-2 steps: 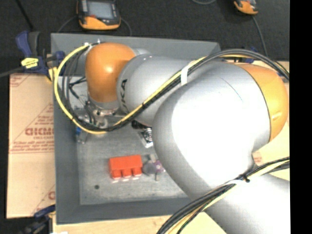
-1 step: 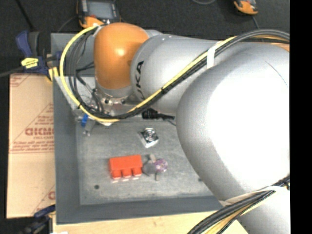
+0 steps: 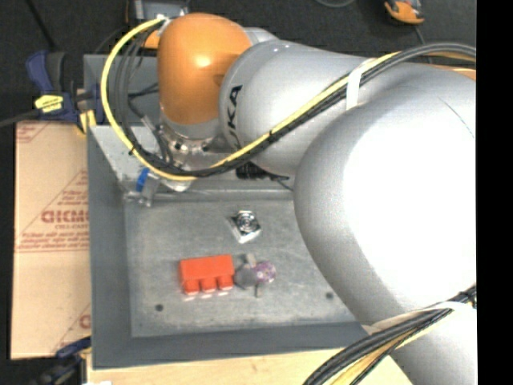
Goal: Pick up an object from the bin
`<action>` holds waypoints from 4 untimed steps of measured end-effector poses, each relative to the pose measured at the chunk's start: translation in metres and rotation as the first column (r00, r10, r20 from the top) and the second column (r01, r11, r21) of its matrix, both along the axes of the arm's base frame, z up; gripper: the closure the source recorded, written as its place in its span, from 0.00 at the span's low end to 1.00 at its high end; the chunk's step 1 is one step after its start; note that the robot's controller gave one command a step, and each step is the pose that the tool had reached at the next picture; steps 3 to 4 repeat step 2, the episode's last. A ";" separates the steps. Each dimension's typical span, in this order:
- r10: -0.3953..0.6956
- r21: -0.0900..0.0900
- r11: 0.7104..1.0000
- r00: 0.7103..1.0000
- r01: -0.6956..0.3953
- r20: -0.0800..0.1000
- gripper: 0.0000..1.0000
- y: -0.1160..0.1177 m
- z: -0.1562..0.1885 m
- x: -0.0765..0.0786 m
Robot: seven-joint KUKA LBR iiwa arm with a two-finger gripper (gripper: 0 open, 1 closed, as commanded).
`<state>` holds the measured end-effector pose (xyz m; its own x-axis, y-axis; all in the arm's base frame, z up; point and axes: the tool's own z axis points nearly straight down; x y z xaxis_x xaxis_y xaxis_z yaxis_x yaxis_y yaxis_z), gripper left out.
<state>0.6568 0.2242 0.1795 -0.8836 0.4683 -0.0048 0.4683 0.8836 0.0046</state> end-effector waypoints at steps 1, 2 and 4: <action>-0.066 -0.002 0.998 0.998 0.066 -0.005 1.00 -0.042 0.018 -0.002; -0.079 0.002 0.997 0.997 0.079 0.004 1.00 -0.048 0.110 -0.030; -0.079 0.002 0.997 0.997 0.079 0.004 1.00 -0.048 0.110 -0.030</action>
Offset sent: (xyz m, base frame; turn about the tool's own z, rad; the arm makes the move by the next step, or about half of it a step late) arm -0.0028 -0.0391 0.0165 0.0715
